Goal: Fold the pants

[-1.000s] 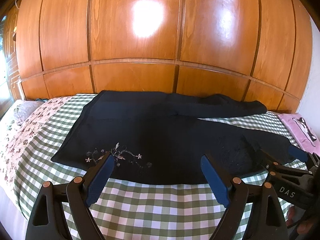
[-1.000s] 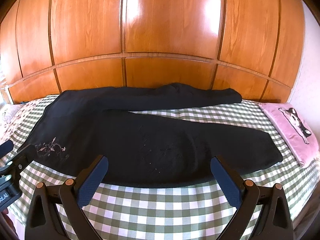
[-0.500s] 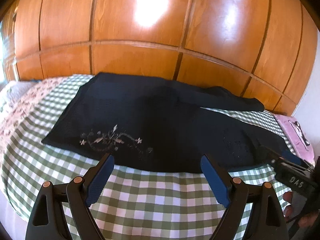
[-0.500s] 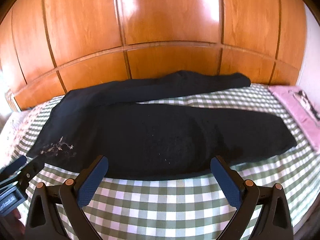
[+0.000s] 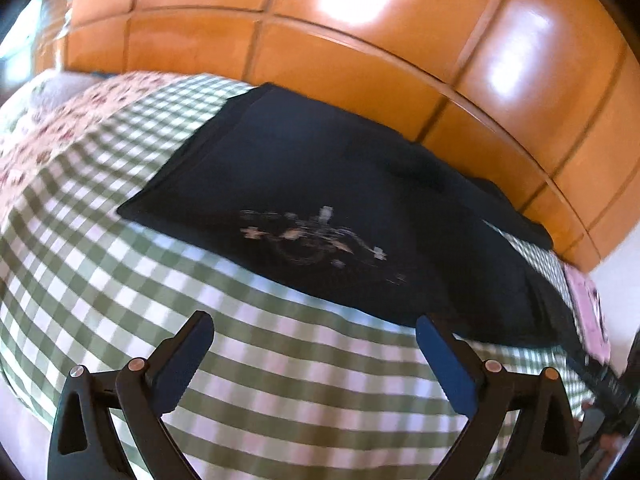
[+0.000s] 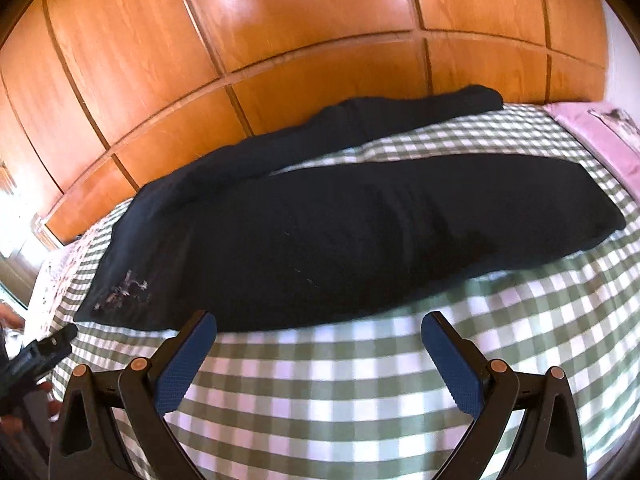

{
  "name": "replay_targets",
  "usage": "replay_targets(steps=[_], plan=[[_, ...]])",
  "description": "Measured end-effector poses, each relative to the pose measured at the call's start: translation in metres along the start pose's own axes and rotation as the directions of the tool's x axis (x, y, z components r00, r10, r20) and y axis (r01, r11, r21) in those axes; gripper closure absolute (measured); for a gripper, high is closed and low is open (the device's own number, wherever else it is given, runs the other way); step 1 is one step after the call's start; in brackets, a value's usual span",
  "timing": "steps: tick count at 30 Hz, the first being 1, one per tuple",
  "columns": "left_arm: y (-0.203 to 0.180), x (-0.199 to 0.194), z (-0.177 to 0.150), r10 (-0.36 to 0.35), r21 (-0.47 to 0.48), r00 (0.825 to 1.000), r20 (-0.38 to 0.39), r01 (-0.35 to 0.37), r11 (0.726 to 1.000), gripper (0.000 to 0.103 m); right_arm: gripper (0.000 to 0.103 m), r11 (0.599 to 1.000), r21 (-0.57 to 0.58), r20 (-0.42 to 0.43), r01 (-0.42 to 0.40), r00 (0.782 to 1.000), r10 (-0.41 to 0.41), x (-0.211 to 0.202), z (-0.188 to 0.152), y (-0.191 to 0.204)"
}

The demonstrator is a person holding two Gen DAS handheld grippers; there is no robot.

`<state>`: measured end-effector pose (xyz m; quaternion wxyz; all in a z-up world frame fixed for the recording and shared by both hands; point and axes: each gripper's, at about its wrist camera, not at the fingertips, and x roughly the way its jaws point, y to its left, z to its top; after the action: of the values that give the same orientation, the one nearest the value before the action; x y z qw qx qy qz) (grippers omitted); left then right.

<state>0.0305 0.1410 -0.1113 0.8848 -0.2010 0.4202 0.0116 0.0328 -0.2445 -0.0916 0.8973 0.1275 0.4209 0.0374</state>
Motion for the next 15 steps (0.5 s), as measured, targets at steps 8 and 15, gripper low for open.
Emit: replay_targets(steps=[8,15], plan=[[0.040,0.025,0.031,0.037,-0.097,0.999,-0.022,-0.039,0.995,0.001,0.000,0.960,0.272,-0.040,-0.069,0.996,0.083,-0.007,-0.005,-0.088],[0.049,0.052,0.059,0.070,-0.112,0.997,-0.043,-0.074,0.991,0.025,0.002,0.830,0.554,0.048,-0.071,0.997,0.054,-0.020,-0.010,-0.184]])
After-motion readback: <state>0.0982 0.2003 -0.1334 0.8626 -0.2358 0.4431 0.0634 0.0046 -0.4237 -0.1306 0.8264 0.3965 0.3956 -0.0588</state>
